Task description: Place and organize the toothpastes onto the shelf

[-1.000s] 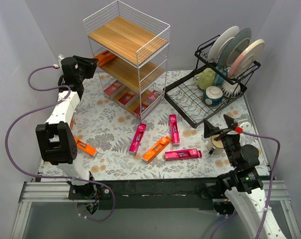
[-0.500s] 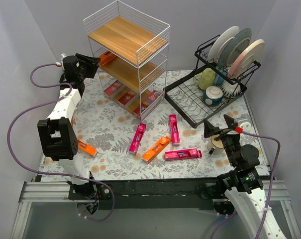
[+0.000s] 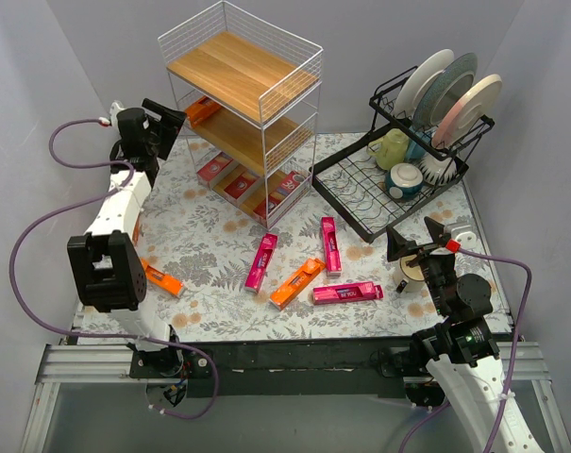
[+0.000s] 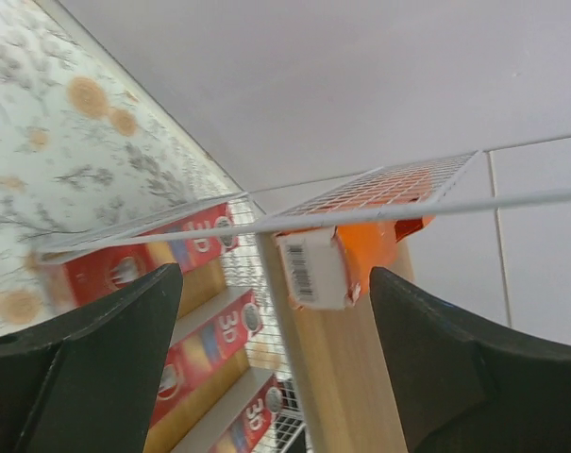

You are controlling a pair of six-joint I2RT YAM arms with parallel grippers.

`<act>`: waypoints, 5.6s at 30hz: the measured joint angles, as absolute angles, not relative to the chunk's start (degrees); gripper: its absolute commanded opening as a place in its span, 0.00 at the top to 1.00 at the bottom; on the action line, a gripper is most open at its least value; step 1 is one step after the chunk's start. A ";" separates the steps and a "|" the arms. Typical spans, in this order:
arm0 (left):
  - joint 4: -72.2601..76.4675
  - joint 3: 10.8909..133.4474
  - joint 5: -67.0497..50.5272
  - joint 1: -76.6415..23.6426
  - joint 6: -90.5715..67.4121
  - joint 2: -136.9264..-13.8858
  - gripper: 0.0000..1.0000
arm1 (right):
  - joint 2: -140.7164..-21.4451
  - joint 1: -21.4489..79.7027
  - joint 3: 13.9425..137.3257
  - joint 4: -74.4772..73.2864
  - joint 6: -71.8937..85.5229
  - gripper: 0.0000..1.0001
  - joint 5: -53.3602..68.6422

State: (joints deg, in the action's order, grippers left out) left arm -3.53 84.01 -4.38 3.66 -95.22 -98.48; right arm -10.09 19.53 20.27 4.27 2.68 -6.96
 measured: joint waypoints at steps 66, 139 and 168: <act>-4.08 58.98 18.39 -1.17 -55.90 -105.45 0.37 | -11.99 20.01 20.25 4.82 4.32 0.01 -4.10; -26.37 85.17 -15.97 -7.70 -34.92 -85.32 0.66 | -11.62 20.27 20.25 4.80 2.81 0.01 -3.46; -13.10 80.79 -9.80 -7.75 -43.22 -85.91 0.04 | -11.62 20.27 20.25 4.60 2.79 0.01 -4.29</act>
State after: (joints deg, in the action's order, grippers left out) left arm -13.10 80.79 -9.80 -7.75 -43.22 -85.91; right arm -11.62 20.27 20.25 4.60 2.79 -4.29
